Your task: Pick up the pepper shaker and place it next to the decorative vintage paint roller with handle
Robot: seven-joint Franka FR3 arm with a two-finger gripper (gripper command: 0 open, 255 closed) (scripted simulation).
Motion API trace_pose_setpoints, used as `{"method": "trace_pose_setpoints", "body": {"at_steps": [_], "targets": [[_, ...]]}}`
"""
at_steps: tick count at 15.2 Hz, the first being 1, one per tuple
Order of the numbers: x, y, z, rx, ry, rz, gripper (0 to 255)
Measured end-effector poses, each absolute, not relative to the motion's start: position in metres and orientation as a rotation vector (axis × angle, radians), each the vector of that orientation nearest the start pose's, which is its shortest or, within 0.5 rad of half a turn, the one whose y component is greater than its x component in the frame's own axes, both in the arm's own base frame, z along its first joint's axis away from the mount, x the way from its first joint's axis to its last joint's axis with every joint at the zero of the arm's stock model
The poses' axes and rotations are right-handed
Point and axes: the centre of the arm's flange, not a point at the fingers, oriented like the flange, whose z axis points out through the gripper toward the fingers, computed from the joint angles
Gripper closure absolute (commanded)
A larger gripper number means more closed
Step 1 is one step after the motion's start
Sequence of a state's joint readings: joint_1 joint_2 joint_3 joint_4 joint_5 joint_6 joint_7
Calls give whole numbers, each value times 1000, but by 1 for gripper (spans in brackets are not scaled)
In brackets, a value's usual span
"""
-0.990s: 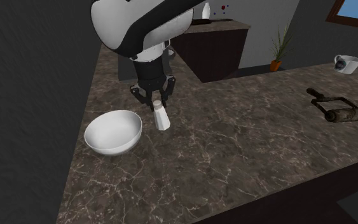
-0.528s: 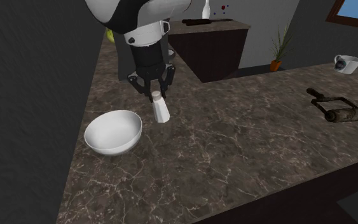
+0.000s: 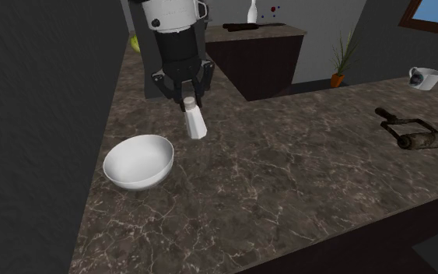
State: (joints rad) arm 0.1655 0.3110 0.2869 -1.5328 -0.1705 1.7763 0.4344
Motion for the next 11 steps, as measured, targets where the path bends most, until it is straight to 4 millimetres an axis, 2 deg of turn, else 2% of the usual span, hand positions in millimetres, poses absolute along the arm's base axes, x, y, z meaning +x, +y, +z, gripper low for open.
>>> {"method": "trace_pose_setpoints", "body": {"at_steps": [11], "targets": [[597,249,538,-3235,-76,24,255]]}}
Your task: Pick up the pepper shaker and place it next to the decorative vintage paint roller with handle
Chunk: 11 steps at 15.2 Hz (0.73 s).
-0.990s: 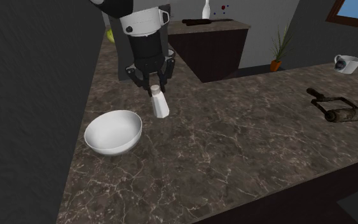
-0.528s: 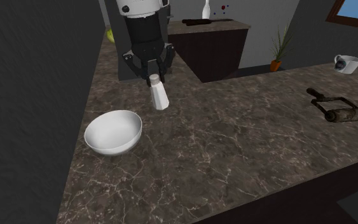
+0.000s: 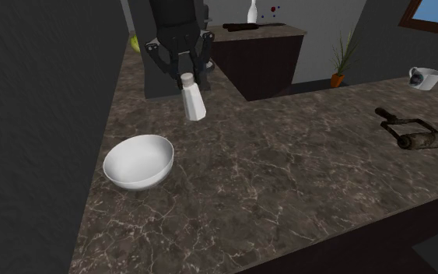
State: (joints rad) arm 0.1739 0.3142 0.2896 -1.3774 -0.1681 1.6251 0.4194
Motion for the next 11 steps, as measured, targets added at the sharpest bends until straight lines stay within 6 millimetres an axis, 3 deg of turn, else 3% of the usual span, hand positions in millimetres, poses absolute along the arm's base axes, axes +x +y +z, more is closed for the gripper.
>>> {"method": "trace_pose_setpoints", "body": {"at_steps": [3,11], "targets": [[592,236,545,-3235,-76,25,255],[571,138,548,-3236,-74,24,255]]}}
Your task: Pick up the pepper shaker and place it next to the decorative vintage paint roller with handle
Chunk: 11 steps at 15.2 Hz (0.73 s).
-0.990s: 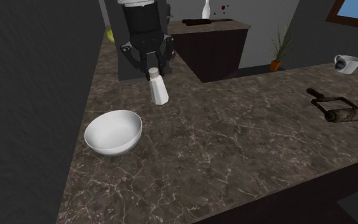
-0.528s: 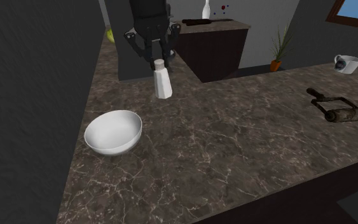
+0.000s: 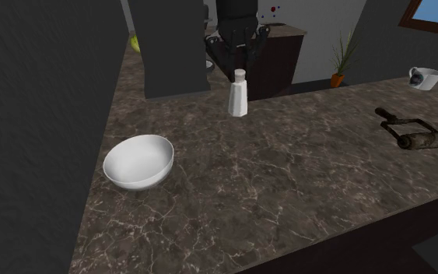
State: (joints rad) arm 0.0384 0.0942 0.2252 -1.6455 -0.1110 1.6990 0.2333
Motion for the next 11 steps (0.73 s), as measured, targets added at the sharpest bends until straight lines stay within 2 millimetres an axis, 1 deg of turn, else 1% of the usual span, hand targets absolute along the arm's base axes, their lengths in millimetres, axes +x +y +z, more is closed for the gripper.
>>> {"method": "trace_pose_setpoints", "body": {"at_steps": [4,6,11], "targets": [[560,82,544,-3236,-74,25,255],[552,55,547,-3235,-73,25,255],[538,-9,544,-3235,-74,25,255]]}}
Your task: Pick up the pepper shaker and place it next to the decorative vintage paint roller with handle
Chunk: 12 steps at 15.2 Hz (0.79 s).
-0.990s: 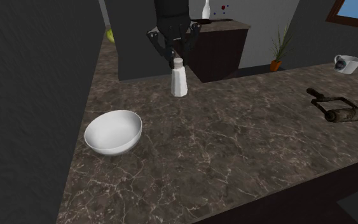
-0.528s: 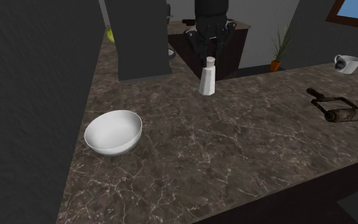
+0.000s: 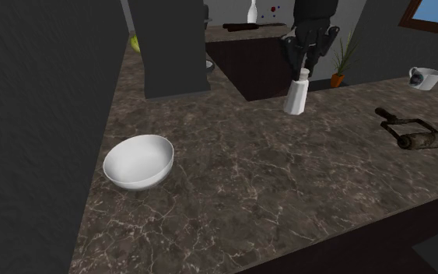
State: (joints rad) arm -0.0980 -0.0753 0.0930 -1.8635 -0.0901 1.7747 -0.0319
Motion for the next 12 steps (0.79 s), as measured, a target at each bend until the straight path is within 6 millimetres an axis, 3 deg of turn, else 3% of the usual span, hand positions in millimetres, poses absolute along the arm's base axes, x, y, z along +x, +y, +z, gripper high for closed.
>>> {"method": "trace_pose_setpoints", "body": {"at_steps": [12], "targets": [[504,-163,545,-3235,-73,25,255]]}}
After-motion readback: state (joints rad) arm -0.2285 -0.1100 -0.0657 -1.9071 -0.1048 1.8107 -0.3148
